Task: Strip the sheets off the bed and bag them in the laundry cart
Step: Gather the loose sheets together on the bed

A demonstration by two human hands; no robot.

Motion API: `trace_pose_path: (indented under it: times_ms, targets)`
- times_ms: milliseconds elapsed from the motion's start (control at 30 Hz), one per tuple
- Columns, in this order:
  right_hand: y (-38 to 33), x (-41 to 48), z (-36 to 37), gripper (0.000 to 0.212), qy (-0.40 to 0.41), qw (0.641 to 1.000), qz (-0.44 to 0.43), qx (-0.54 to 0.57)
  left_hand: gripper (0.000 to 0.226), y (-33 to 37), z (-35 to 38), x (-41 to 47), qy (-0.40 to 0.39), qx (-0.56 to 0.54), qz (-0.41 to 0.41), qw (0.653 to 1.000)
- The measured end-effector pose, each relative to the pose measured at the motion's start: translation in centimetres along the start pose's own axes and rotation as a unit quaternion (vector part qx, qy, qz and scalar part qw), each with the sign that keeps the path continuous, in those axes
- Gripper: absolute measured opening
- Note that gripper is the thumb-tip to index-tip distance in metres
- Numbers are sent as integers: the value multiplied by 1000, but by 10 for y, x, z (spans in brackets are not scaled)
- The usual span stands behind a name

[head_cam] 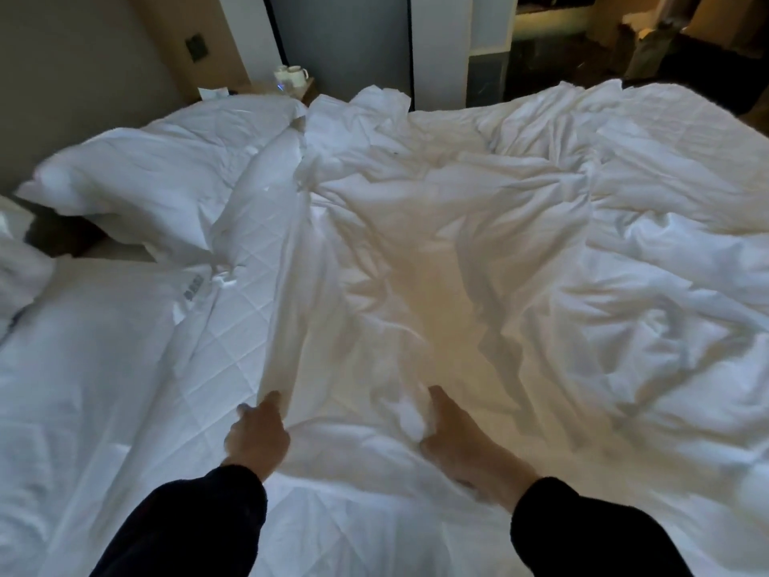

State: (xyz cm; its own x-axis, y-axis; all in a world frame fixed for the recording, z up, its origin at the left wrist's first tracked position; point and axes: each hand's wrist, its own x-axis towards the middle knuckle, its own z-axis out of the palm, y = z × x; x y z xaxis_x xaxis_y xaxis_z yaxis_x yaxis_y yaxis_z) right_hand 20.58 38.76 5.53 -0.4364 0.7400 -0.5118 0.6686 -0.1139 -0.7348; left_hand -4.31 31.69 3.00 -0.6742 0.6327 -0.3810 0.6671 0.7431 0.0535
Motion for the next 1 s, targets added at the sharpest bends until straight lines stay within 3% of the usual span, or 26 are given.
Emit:
trace_pose_path:
  times_ms: [100,167,267,300,367,433,533,633,700,867,933,1000]
  targets:
    - [-7,-9,27,75,-36,987,-112,-114,50,1,5,-25,68,29,1,997]
    - [-12,-13,45,74,-58,972,-142,-180,40,12,11,-42,120,-110,67,984]
    - [-21,-20,66,64,-53,943,-171,-279,13,38,6,-70,16,-384,82,920]
    - [-21,-23,72,59,-50,935,-180,-302,16,46,3,-74,-16,-441,60,895]
    - [-19,-28,77,53,-44,918,-210,-333,39,56,1,-70,-58,-471,-4,880]
    - [-15,-29,79,53,-41,913,-241,-327,58,54,8,-59,-70,-429,-32,900]
    - [-6,-24,80,59,-2,922,-263,-285,50,43,17,-35,-73,-452,-62,887]
    - [-5,-14,87,74,123,901,-268,-319,7,30,22,-21,-84,-558,-91,821]
    - [-7,-5,88,72,192,883,-240,-356,11,27,20,-14,-111,-641,-121,750]
    - [-16,20,71,39,293,852,-154,-405,31,21,11,7,-206,-783,-176,561]
    - [-20,24,67,35,307,843,-128,-424,37,21,7,11,-241,-798,-161,529]
    - [-22,27,72,36,311,843,-118,-422,32,21,4,13,-280,-796,-123,523]
